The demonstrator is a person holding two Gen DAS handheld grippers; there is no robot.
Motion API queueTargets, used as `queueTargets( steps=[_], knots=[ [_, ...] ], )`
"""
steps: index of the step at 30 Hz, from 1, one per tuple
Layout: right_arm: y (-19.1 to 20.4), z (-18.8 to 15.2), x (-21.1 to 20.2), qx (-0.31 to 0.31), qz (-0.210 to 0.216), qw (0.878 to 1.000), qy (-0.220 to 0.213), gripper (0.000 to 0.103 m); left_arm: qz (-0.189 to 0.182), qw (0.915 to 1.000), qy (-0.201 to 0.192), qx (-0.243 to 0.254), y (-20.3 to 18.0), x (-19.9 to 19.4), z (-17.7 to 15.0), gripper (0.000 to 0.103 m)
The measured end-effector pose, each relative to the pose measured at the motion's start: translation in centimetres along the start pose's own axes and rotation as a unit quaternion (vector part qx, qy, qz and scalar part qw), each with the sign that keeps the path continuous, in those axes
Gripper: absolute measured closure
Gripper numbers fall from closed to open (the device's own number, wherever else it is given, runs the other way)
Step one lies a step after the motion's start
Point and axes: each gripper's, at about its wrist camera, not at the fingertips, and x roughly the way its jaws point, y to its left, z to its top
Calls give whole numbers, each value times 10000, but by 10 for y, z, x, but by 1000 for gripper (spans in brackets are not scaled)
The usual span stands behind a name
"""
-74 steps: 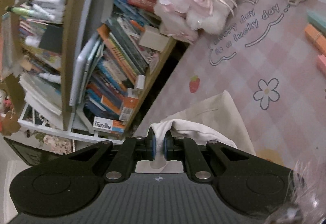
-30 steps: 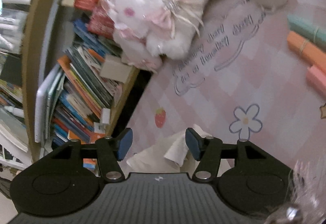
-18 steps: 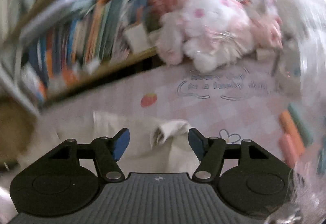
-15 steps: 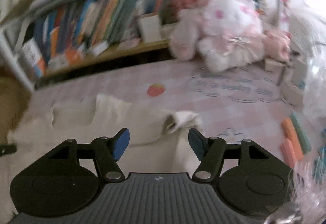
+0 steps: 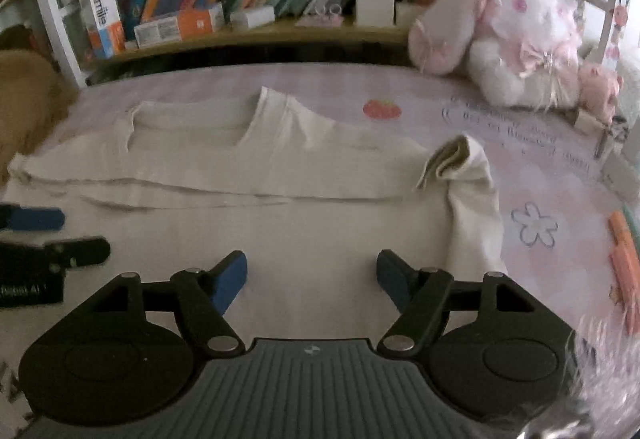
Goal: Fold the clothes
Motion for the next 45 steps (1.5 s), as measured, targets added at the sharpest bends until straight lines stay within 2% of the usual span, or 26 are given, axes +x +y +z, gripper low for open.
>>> queueTargets(
  steps=[2, 8, 26, 31, 36, 39, 42, 45],
  knots=[
    [4, -3, 1, -234, -35, 9997, -23, 30, 30, 10000, -8, 64, -2, 1, 1, 37],
    [-2, 2, 5, -345, 74, 9993, 122, 24, 75, 9999, 3, 78, -2, 8, 8, 37],
    [-6, -1, 6, -381, 134, 9992, 56, 20, 232, 9996, 131, 70, -3, 30, 31, 35],
    [-6, -2, 6, -384, 139, 9992, 39, 20, 315, 9985, 13, -457, 11, 44, 51, 37],
    [-6, 0, 6, -393, 139, 9991, 63, 20, 383, 9966, 202, -703, 36, 91, 85, 37],
    [-6, 1, 7, -400, 141, 9991, 91, 20, 473, 9931, 175, -1059, 61, 105, 106, 37],
    [-6, 2, 7, -403, 147, 9990, 119, 20, 680, 9889, 32, -1319, 83, 99, 116, 37],
    [-7, 2, 8, -401, 154, 9990, 114, 20, 548, 9889, -228, -1364, 98, 74, 107, 37]
  ],
)
